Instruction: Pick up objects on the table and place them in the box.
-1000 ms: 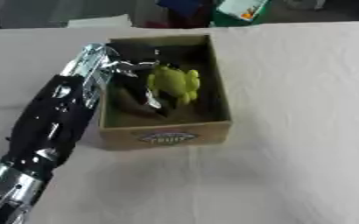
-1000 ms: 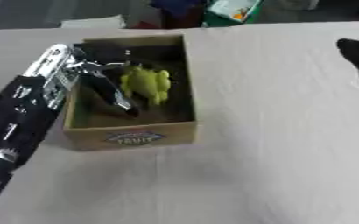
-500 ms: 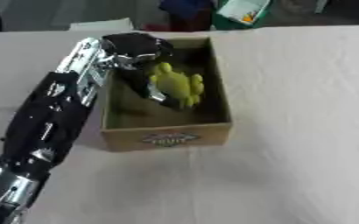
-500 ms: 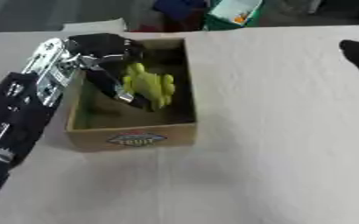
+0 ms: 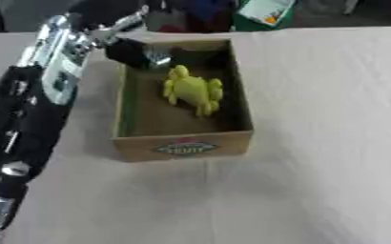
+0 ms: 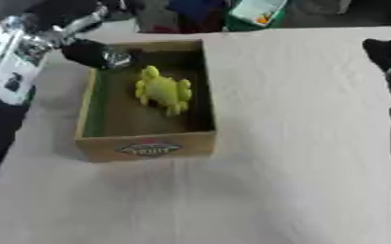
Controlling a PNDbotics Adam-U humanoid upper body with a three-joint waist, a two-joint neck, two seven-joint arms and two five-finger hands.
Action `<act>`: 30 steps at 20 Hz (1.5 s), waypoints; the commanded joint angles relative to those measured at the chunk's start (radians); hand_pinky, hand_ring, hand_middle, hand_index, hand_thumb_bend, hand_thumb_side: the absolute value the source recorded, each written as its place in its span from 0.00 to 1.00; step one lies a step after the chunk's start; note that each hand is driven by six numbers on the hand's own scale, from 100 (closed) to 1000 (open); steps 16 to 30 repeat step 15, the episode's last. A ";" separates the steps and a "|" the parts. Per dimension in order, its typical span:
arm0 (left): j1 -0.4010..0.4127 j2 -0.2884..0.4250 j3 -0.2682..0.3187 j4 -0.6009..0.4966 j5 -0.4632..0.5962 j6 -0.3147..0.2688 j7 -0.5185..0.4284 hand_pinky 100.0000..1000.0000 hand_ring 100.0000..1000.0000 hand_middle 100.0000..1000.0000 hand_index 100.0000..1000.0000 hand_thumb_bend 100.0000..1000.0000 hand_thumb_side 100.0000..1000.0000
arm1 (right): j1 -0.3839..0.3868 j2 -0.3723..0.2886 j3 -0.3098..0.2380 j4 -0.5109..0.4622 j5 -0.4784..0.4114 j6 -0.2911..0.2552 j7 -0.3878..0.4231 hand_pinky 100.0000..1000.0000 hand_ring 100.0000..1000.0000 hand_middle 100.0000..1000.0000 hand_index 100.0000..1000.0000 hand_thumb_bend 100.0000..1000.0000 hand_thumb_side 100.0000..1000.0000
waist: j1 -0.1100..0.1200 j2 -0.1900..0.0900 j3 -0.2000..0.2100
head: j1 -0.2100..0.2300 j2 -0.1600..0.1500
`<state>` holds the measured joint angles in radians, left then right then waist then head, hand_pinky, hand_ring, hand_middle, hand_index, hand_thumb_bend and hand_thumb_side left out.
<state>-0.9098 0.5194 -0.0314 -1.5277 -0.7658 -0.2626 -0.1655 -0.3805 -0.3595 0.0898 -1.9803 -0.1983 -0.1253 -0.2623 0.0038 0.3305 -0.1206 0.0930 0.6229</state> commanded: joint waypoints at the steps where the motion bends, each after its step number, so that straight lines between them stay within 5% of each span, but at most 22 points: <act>1: 0.049 0.053 0.070 -0.177 0.269 0.115 0.094 0.52 0.66 0.62 0.89 0.10 0.65 | -0.003 -0.027 -0.020 -0.020 0.011 -0.003 -0.018 0.89 0.76 0.54 0.83 0.00 0.51 | -0.005 -0.029 0.013 | -0.031 0.014; 5: 0.174 0.085 0.116 -0.352 0.590 0.167 0.275 0.51 0.65 0.59 0.89 0.04 0.64 | 0.008 -0.033 -0.034 -0.020 0.013 -0.009 -0.036 0.89 0.76 0.54 0.82 0.00 0.51 | -0.012 -0.041 0.046 | -0.060 0.029; 11: 0.305 0.107 0.180 -0.469 0.811 0.106 0.488 0.41 0.59 0.56 0.87 0.02 0.68 | 0.032 -0.041 -0.053 -0.020 0.025 -0.015 -0.059 0.89 0.76 0.54 0.82 0.00 0.51 | -0.020 -0.058 0.095 | -0.095 0.038; 15: 0.389 0.119 0.214 -0.472 0.844 0.022 0.553 0.40 0.58 0.56 0.86 0.01 0.72 | 0.050 -0.046 -0.065 -0.020 0.034 -0.020 -0.079 0.89 0.76 0.54 0.82 0.00 0.51 | -0.022 -0.066 0.121 | -0.118 0.044; 30: 0.389 0.119 0.214 -0.472 0.844 0.022 0.553 0.40 0.58 0.56 0.86 0.01 0.72 | 0.050 -0.046 -0.065 -0.020 0.034 -0.020 -0.079 0.89 0.76 0.54 0.82 0.00 0.51 | -0.022 -0.066 0.121 | -0.118 0.044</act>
